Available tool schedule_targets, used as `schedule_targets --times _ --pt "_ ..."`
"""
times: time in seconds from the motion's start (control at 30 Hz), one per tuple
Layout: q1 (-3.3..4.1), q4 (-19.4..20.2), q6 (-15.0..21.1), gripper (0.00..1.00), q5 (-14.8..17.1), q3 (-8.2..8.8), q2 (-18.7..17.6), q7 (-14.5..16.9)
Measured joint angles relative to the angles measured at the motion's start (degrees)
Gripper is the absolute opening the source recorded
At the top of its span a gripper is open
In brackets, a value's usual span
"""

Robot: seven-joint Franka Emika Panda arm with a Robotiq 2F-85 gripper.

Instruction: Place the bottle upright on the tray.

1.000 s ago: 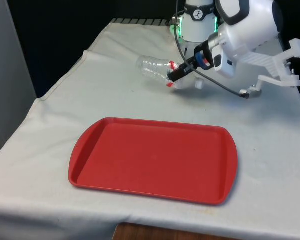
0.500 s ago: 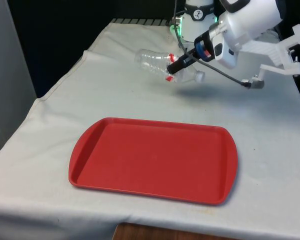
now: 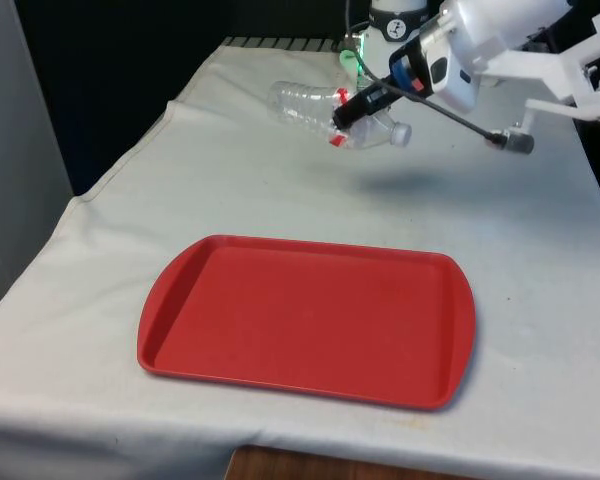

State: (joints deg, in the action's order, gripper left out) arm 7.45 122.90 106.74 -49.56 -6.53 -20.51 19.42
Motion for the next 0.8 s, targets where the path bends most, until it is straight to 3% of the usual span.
schedule_targets --times 0.8 --pt "0.00 1.2 -0.1 0.14 0.3 0.00 6.0 -2.0"
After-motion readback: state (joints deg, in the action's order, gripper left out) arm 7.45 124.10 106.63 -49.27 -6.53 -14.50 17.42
